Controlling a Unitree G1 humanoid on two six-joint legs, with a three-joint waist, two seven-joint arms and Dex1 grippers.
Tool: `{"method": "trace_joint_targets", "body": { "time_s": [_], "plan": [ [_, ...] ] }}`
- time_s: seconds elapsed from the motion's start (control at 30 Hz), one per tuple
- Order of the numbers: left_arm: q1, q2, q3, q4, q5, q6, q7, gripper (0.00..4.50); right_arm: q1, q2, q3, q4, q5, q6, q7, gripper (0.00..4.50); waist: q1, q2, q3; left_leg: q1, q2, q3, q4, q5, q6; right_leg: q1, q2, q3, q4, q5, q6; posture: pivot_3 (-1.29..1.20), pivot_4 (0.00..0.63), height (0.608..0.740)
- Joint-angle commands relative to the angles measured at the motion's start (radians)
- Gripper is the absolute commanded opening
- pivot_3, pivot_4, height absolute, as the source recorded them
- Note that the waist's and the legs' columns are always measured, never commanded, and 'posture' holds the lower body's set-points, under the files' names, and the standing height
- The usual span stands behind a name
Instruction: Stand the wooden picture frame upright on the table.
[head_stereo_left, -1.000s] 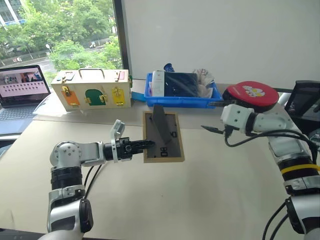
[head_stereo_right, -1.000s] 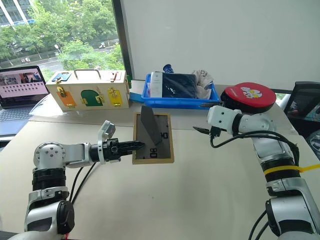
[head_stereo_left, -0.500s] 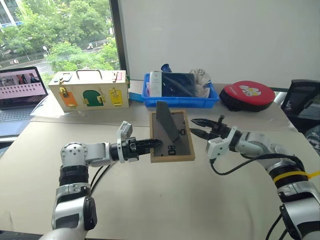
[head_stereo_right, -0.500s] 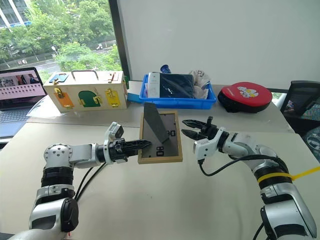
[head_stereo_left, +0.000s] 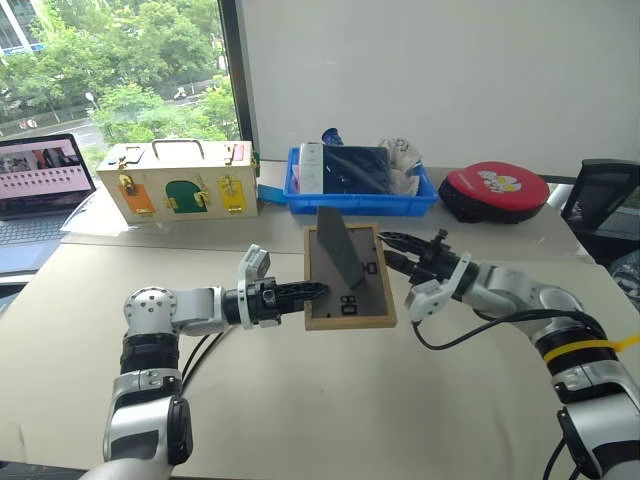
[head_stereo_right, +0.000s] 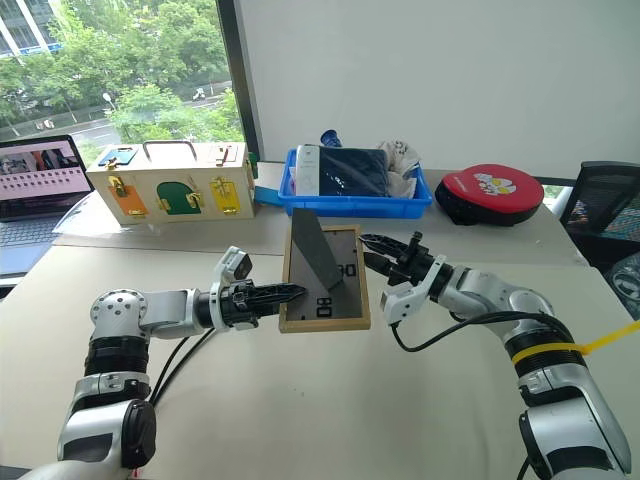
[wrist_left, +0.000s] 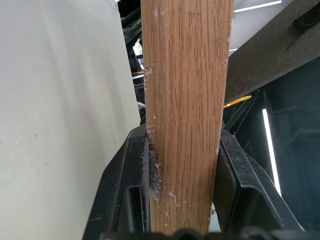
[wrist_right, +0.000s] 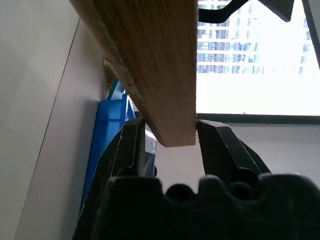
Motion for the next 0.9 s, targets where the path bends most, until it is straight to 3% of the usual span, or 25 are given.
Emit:
{"method": "trace_joint_targets", "body": {
  "time_s": [0.03,0.2,0.33,0.37,0.4,0.57,0.63,0.8,0.87,0.9],
  "plan": [
    [-0.032,-0.005,-0.006,-0.004,-0.019,0.003,-0.009,1.15,-0.015,-0.005,0.024,-0.070,-0.102,0.030,-0.138,1.91,0.000,0.000,0.000,0.000,0.000,0.000,0.000,0.000,0.000,0.000,0.000,0.000,0.000,0.000,0.000,0.00,0.150,0.726],
    [-0.027,-0.011,-0.010,-0.008,-0.013,0.003,-0.007,1.15,-0.035,-0.010,0.049,-0.089,-0.182,0.065,-0.273,1.91,0.000,0.000,0.000,0.000,0.000,0.000,0.000,0.000,0.000,0.000,0.000,0.000,0.001,0.000,0.000,0.00,0.150,0.726],
    [-0.025,-0.010,-0.011,-0.014,-0.013,0.003,-0.008,1.15,-0.050,-0.009,0.071,-0.069,-0.170,0.047,-0.283,1.91,0.000,0.000,0.000,0.000,0.000,0.000,0.000,0.000,0.000,0.000,0.000,0.000,0.002,0.000,0.000,0.00,0.150,0.726],
    [-0.023,-0.010,-0.010,-0.020,-0.010,0.003,-0.008,1.15,-0.052,-0.010,0.075,-0.064,-0.164,0.042,-0.283,1.38,-0.001,0.000,0.000,0.001,0.000,0.000,0.000,0.000,0.000,0.000,0.000,0.000,0.002,0.000,0.000,0.00,0.150,0.726],
    [-0.020,-0.009,-0.010,-0.030,-0.003,0.003,-0.011,1.15,-0.055,-0.011,0.080,-0.059,-0.159,0.038,-0.283,1.25,-0.001,0.000,0.000,0.001,0.000,0.000,0.000,0.000,0.000,0.000,0.000,0.000,0.002,0.000,0.000,0.00,0.150,0.726],
    [0.052,0.027,-0.078,-0.217,0.117,-0.105,-0.090,1.15,-0.060,-0.019,0.084,-0.055,-0.152,0.043,-0.295,1.19,-0.002,0.000,0.000,0.001,0.000,0.000,0.000,0.001,-0.001,0.000,0.000,0.000,0.002,0.000,0.000,0.00,0.150,0.726],
    [0.071,0.036,-0.064,-0.234,0.130,-0.149,-0.141,2.14,-0.065,-0.023,0.085,-0.050,-0.149,0.045,-0.298,1.19,-0.001,0.000,0.000,0.001,0.000,0.000,0.000,0.003,-0.005,0.000,0.000,0.000,0.003,0.000,0.000,0.00,0.150,0.726],
    [0.133,0.147,-0.053,-0.339,0.168,-0.233,-0.301,3.96,-0.073,-0.036,0.077,-0.026,-0.119,0.047,-0.284,1.19,-0.007,0.000,0.000,0.002,-0.001,0.000,0.000,0.003,-0.002,0.000,0.000,0.001,0.004,0.000,0.000,0.00,0.150,0.726],
    [0.160,0.203,-0.042,-0.358,0.209,-0.296,-0.360,4.50,-0.086,-0.044,0.077,0.004,-0.104,0.045,-0.274,1.19,-0.007,0.000,0.000,0.002,0.000,0.000,-0.001,0.003,-0.002,0.000,0.000,0.001,0.004,0.000,0.000,0.00,0.150,0.726],
    [0.170,0.226,-0.026,-0.357,0.229,-0.334,-0.379,4.50,-0.093,-0.048,0.076,0.022,-0.093,0.045,-0.268,1.19,-0.007,0.000,0.000,0.002,0.000,0.000,-0.001,0.003,-0.002,0.000,0.000,0.001,0.004,0.000,-0.001,0.00,0.150,0.726]
  ]
}}
